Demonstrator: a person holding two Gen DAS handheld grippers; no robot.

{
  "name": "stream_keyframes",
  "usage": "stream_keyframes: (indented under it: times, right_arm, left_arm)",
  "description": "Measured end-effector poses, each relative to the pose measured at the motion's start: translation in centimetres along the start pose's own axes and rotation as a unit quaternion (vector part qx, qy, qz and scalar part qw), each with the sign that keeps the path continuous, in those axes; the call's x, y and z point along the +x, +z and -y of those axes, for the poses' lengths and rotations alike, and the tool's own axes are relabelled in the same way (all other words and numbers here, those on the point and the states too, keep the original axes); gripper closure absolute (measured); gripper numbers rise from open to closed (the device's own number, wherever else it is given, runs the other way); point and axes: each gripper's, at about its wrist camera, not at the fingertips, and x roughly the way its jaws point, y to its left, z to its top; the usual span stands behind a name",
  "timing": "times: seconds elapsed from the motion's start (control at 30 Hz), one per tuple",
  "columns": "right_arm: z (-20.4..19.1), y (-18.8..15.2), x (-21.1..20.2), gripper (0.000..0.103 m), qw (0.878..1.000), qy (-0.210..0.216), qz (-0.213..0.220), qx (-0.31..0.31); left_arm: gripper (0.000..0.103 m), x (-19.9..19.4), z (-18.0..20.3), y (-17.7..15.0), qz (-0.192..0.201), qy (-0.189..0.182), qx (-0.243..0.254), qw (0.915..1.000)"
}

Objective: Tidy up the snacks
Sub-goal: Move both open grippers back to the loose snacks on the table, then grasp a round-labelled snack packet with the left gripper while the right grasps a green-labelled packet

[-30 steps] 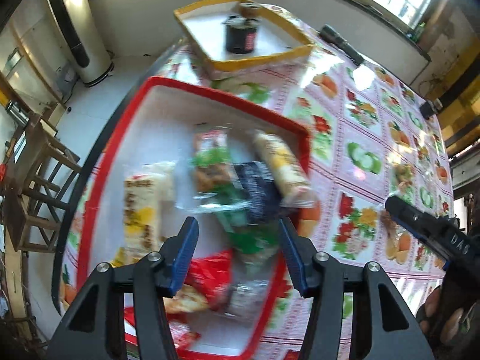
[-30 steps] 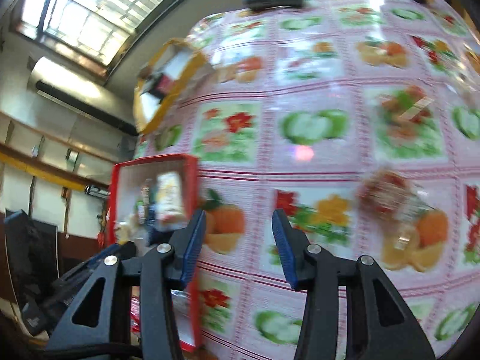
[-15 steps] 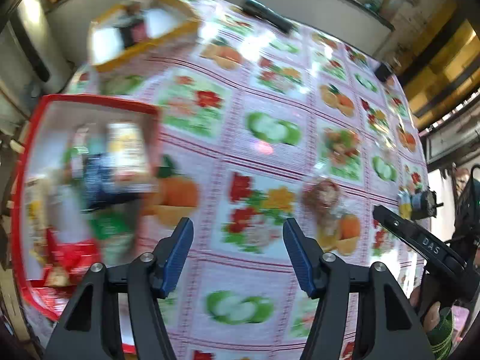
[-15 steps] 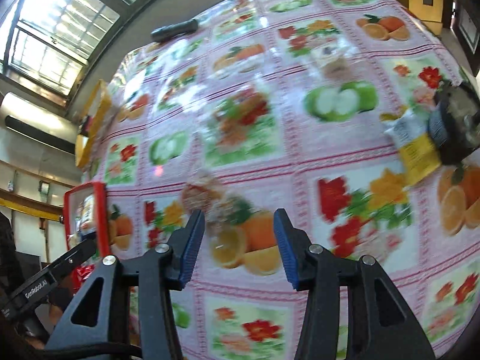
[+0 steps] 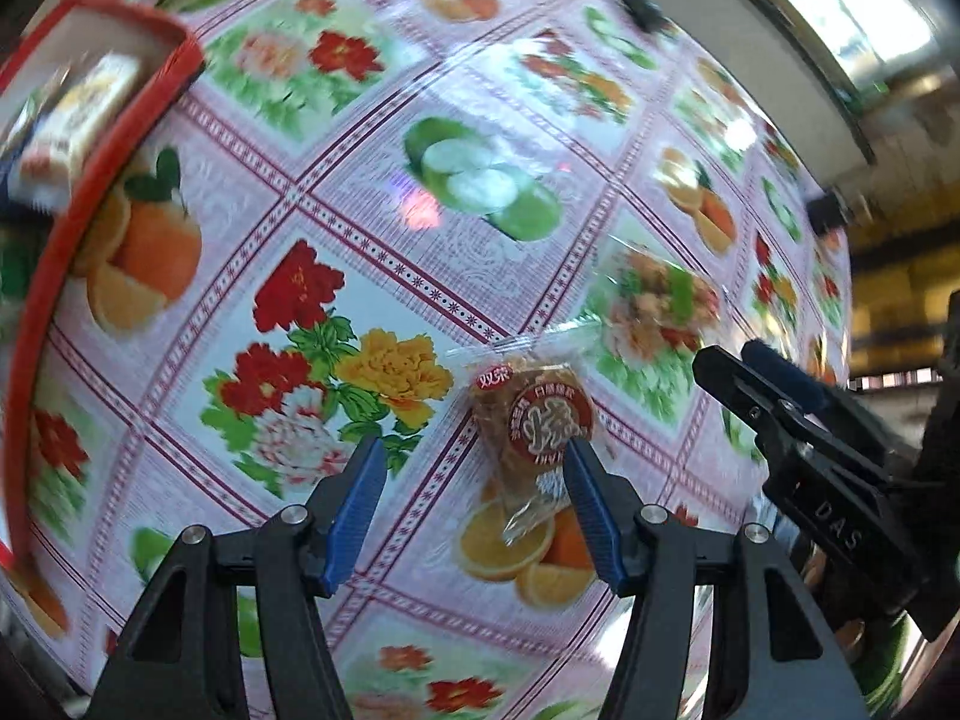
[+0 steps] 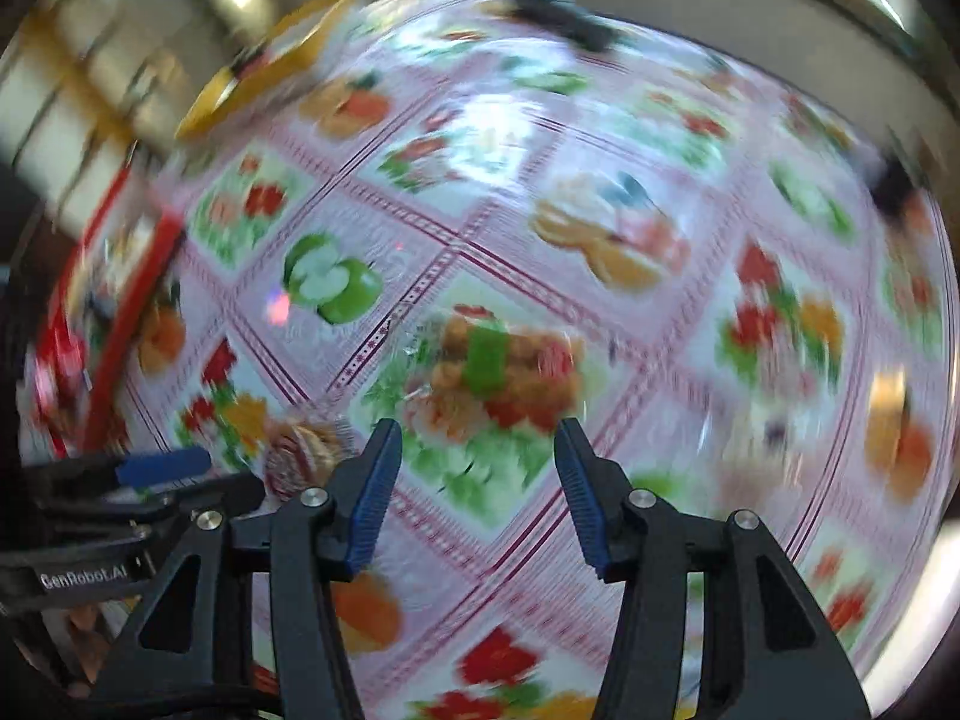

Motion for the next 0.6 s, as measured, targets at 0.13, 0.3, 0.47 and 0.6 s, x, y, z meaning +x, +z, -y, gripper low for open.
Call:
stream_keyframes:
  times: [0.13,0.3,0.47,0.6]
  right_arm:
    - [-0.9,1.7,1.6,0.04,0.993,-0.021,-0.026,-0.116]
    - [-1.5,2.7,4.2,0.039,0.975,-0.032,-0.067,-0.208]
    - [0.1,2.8,5.2,0.055,0.985,-0.001,-0.073,-0.156]
    - [1.9,2.1,4.5,0.067,0.994,0.011,-0.064,-0.089]
  left_arm:
    - [0.043,0.9,0.5,0.0,0.008,0.011,-0.032,0.9994]
    - [0.041,1.4,2.1,0.2,0.027,0.022,-0.04,0.9986]
    - [0.038,1.8,2.7,0.6,0.04,0.021,-0.033,0.9984]
    - [0.04,1.8,2.4,1.1,0.032,0.005,-0.048,0.9983]
